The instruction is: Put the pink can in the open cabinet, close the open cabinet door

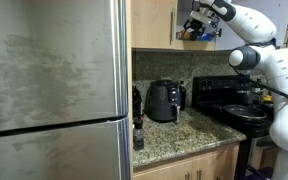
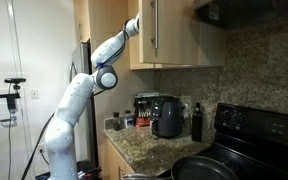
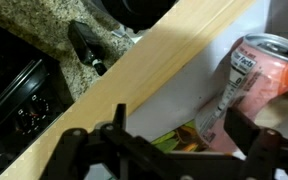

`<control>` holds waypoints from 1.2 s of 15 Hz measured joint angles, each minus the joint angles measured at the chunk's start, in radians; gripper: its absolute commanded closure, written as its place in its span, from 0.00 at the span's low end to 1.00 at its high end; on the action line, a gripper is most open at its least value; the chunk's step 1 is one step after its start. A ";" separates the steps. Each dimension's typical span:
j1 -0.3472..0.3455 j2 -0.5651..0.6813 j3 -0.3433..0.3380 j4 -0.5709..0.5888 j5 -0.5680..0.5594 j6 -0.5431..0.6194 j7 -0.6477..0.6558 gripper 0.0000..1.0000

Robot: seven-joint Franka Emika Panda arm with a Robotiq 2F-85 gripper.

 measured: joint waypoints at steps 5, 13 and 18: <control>0.027 -0.085 -0.085 0.002 -0.201 -0.199 -0.039 0.00; 0.049 -0.327 -0.150 0.011 -0.392 -0.559 -0.261 0.00; -0.007 -0.455 -0.155 0.011 -0.248 -0.572 -0.260 0.00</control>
